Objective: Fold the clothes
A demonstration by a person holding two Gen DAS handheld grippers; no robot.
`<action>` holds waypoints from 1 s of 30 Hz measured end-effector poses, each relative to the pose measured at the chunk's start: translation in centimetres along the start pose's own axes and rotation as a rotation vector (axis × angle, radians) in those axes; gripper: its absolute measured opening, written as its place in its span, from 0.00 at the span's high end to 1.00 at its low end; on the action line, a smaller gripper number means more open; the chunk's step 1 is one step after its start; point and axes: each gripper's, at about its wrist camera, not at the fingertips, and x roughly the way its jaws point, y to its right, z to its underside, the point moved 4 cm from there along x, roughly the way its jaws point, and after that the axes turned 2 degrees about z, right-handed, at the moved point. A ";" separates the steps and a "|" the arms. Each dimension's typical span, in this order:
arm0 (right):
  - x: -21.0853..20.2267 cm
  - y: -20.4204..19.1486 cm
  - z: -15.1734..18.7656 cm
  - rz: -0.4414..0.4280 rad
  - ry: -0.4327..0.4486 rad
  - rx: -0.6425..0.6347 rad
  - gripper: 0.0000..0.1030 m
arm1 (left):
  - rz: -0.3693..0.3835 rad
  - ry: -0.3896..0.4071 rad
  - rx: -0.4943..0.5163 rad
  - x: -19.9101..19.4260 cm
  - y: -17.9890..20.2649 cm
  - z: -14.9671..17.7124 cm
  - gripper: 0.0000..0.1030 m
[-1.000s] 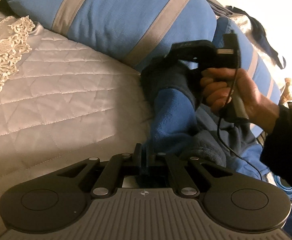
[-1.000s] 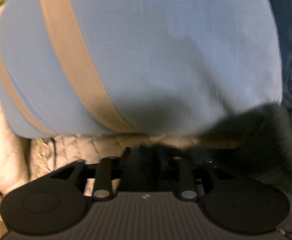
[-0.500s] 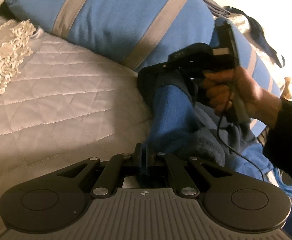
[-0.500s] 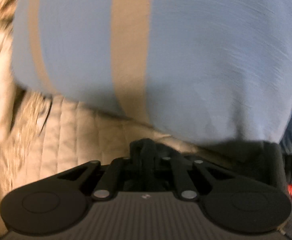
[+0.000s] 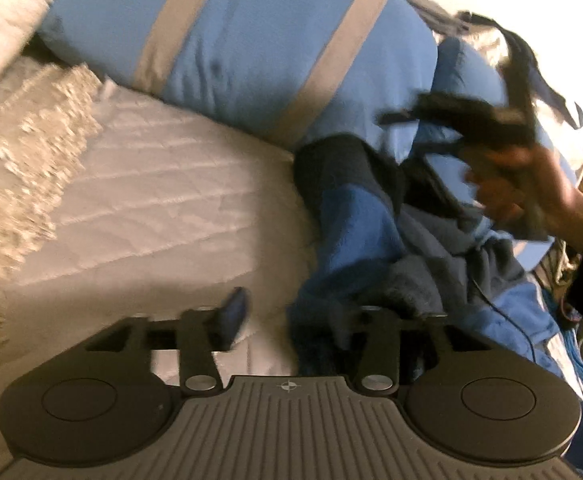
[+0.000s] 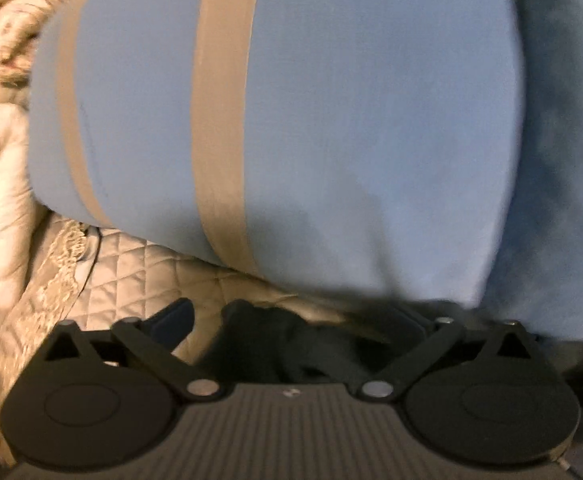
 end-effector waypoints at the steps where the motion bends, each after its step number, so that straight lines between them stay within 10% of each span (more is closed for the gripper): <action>1: -1.5 0.6 0.0 0.012 0.015 -0.016 0.00 | -0.012 0.012 -0.002 -0.6 0.3 -0.2 0.42; 5: -8.6 4.1 1.6 0.108 0.088 -0.067 0.00 | -0.044 0.054 0.003 -2.9 2.2 -1.3 0.24; 20: -35.7 20.2 12.1 0.381 0.267 -0.003 0.00 | -0.079 0.164 0.094 -9.8 11.4 -6.2 0.22; 30: -45.5 24.9 15.0 0.455 0.236 0.124 0.00 | -0.124 0.165 0.174 -13.8 15.7 -10.8 0.22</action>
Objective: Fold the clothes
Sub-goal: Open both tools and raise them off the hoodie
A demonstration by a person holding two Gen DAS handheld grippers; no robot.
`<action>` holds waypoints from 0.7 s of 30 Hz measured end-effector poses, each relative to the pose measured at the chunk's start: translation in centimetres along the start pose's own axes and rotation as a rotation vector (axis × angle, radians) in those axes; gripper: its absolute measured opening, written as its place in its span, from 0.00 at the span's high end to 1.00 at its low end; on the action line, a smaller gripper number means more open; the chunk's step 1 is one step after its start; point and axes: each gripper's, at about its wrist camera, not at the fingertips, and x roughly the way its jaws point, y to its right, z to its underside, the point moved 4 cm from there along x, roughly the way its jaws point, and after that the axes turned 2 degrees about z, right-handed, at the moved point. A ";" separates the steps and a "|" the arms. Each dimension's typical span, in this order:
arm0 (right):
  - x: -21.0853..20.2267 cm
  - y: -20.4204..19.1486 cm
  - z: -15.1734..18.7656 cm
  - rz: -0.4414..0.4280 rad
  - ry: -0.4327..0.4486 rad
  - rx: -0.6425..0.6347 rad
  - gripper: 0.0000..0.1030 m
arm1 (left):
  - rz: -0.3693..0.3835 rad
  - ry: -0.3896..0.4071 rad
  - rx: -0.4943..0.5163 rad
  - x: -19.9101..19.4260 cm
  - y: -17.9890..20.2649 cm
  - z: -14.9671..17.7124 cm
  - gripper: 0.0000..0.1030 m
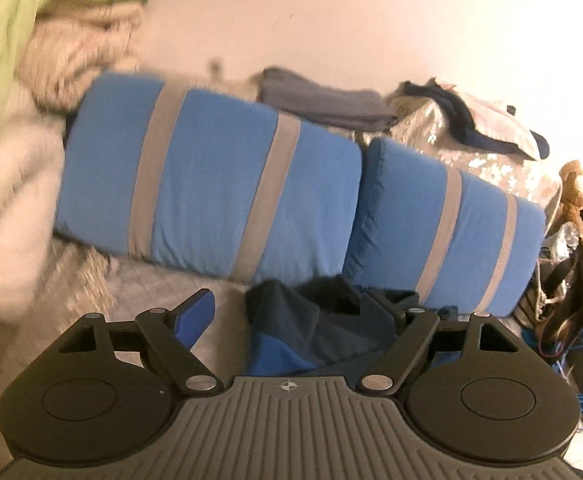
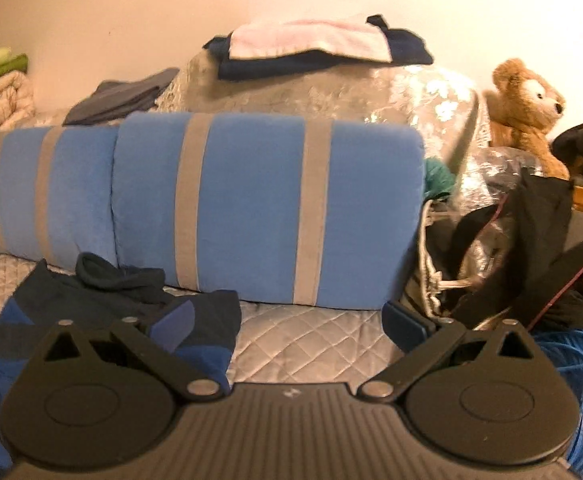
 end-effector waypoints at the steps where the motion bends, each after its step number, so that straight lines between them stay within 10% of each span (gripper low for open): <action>1: -0.9 0.3 -0.2 0.002 0.005 0.003 0.00 | 0.003 0.015 0.010 -0.7 0.4 -0.7 0.22; 11: -8.5 -1.8 -1.2 0.241 0.047 -0.218 0.00 | 0.025 0.093 0.086 -7.0 4.1 -4.0 0.22; 21: -15.7 -5.2 -1.1 0.188 0.105 -0.325 0.00 | 0.055 0.106 0.201 -13.0 7.1 -3.1 0.22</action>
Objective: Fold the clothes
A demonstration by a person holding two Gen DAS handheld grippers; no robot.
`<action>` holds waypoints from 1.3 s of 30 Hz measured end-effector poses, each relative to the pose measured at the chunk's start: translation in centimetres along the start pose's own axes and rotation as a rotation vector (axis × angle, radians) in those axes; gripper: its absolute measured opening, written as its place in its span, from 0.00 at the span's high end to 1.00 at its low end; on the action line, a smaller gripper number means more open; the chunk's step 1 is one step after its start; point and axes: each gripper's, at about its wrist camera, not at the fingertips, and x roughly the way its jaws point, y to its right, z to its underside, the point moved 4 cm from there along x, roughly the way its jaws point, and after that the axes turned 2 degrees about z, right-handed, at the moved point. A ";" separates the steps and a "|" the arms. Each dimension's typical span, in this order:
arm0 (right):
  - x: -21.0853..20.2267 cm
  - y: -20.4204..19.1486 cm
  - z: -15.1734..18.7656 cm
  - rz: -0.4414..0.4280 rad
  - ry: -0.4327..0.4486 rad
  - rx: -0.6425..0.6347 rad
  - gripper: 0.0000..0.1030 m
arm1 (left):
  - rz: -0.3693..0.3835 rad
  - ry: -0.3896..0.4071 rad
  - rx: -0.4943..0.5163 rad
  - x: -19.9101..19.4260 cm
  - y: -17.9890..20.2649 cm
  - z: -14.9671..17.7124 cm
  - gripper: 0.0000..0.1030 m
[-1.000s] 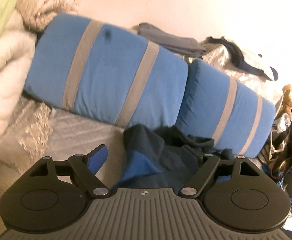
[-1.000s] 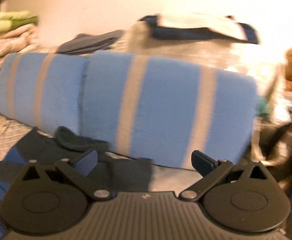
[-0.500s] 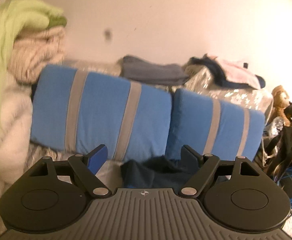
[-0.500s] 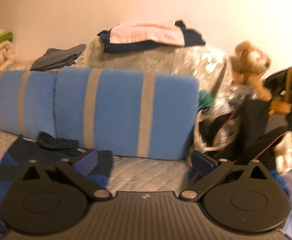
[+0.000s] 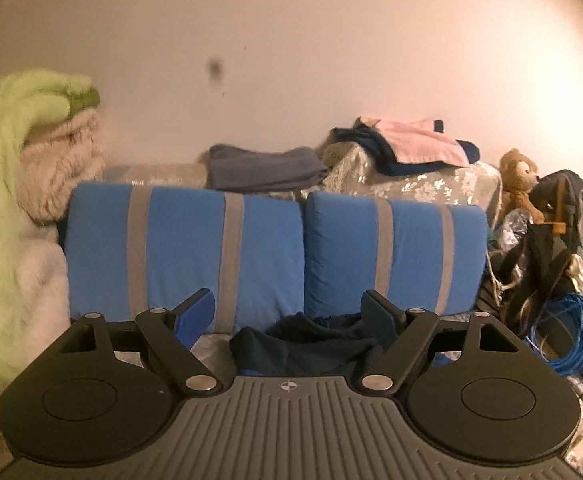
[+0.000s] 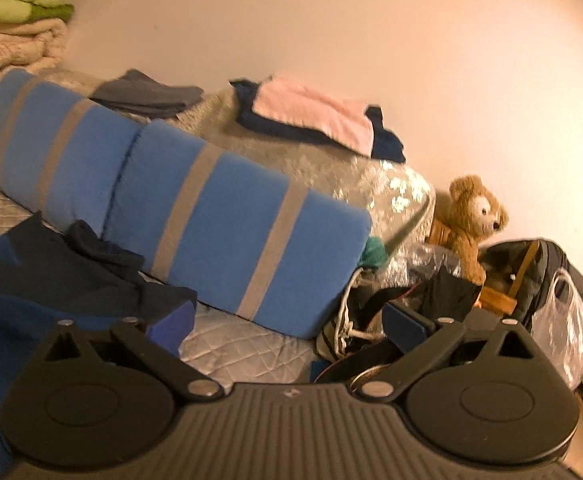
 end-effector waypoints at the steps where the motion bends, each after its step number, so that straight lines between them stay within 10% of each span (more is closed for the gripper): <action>1: -1.0 0.2 -0.3 -0.004 0.014 0.000 0.00 | 0.005 0.015 0.000 -1.0 0.1 -0.5 0.22; 11: -9.9 4.6 -1.0 -0.147 0.121 0.087 0.00 | 0.002 0.028 0.063 -7.1 0.4 -0.3 0.22; 26: -4.9 -3.0 18.6 -0.379 -0.035 0.177 0.00 | -0.003 -0.179 0.120 -3.8 1.5 21.6 0.22; 39: -4.2 -4.8 22.6 -0.384 -0.099 0.178 0.00 | -0.103 -0.312 0.259 -3.1 1.4 30.7 0.22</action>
